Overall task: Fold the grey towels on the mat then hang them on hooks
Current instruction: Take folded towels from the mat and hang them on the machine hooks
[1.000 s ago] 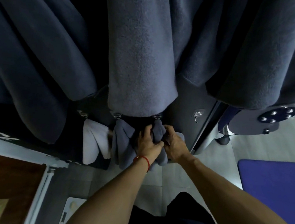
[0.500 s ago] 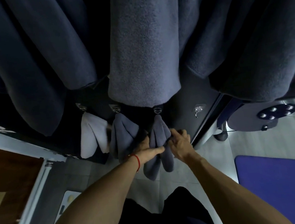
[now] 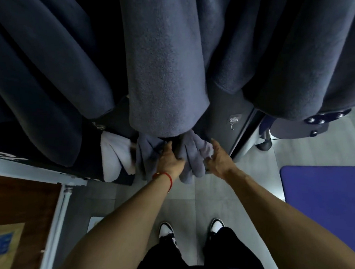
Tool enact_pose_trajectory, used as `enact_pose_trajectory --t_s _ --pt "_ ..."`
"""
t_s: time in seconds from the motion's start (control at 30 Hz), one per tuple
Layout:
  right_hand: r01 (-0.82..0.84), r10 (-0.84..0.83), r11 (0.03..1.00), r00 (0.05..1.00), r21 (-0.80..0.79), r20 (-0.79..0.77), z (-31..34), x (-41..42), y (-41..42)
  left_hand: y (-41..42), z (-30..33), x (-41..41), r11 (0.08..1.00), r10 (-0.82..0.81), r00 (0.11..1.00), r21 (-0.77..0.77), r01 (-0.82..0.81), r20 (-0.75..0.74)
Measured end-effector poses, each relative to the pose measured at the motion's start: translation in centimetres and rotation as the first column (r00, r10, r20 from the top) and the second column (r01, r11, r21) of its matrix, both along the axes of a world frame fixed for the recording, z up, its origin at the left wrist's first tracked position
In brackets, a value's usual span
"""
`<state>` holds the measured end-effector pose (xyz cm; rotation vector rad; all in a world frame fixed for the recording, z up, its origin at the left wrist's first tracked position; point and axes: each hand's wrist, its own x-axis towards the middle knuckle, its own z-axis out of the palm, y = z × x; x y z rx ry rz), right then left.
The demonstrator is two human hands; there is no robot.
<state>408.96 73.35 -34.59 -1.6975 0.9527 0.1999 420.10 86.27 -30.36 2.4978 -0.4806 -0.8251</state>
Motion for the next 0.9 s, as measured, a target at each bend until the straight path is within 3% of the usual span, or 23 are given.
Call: enact_pose_trajectory --t_s 0.07,0.13,0.27,0.37,0.47,0.57,0.73,0.9 --pt "0.067 -0.069 0.995 0.997 -0.073 -0.021 0.8 -1.3 -0.3 0.8 1.3 -0.7 1.0 -0.001 1.0 -0.015 0.001 -0.003" --pt "0.03 -0.038 0.989 0.998 -0.144 -0.056 1.1 -3.2 -0.6 2.0 2.6 -2.3 1.0 -0.014 1.0 -0.024 0.013 -0.018" --pt "0.024 -0.037 0.971 0.998 -0.239 -0.054 3.0 -7.7 0.3 4.1 4.8 -6.1 0.992 -0.041 0.992 -0.117 0.055 0.119" --pt "-0.091 0.058 0.927 0.993 -0.364 -0.1 4.3 -11.6 1.6 4.0 6.2 -8.8 0.989 -0.069 0.991 -0.12 0.083 0.11" --pt "-0.151 0.053 0.869 0.975 -0.471 -0.214 5.0 -16.4 3.4 2.8 6.2 -12.0 0.953 -0.23 0.963 -0.168 0.253 0.141" --pt "-0.166 -0.027 0.82 0.944 -0.548 -0.327 6.0 -22.7 5.9 1.0 6.1 -16.1 0.865 -0.433 0.89 -0.213 0.454 0.141" --pt "-0.187 -0.139 0.845 0.828 -0.502 -0.544 6.4 -34.8 8.9 -1.2 7.2 -25.0 0.688 -0.69 0.711 -0.184 0.702 0.135" --pt "0.085 -0.264 0.932 0.824 -0.352 -0.5 2.9 -45.9 8.6 -3.1 7.7 -33.8 0.548 -0.829 0.555 -0.095 0.831 0.066"
